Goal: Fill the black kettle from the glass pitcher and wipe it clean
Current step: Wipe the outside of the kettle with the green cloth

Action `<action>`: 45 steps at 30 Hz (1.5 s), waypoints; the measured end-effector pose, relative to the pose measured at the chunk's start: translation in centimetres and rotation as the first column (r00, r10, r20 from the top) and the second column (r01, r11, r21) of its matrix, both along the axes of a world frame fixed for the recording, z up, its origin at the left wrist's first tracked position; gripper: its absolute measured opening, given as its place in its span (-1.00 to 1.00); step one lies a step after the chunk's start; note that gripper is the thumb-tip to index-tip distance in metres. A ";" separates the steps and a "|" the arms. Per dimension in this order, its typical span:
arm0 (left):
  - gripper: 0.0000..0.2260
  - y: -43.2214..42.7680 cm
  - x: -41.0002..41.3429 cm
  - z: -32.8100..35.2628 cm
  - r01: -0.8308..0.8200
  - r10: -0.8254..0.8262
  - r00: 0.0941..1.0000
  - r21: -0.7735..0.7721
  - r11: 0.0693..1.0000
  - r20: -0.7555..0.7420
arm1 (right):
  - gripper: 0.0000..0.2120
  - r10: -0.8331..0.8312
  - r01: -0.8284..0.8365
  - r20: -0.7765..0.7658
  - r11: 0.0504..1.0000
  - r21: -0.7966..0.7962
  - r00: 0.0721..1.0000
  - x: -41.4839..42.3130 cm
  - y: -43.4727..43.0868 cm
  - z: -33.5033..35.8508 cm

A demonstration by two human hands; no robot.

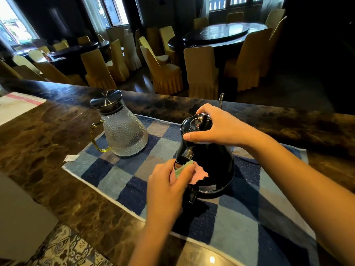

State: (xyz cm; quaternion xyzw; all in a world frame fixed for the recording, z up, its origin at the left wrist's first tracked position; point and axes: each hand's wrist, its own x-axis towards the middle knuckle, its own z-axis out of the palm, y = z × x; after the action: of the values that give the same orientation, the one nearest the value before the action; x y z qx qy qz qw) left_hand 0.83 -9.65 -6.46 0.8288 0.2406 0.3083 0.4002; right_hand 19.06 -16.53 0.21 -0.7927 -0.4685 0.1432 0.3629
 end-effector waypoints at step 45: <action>-0.56 0.1 1.3 0.3 0.116 -0.057 0.988 -0.445 0.888 0.144 | -0.33 -0.029 0.029 0.003 0.999 0.046 1.000 0.0 0.1 -0.8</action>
State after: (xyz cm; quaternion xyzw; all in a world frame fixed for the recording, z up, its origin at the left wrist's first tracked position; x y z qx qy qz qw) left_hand 2.08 -9.58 -6.18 0.7016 0.2427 0.2780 0.6096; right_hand 19.11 -16.47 -0.60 -0.7911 -0.4606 0.1258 0.3823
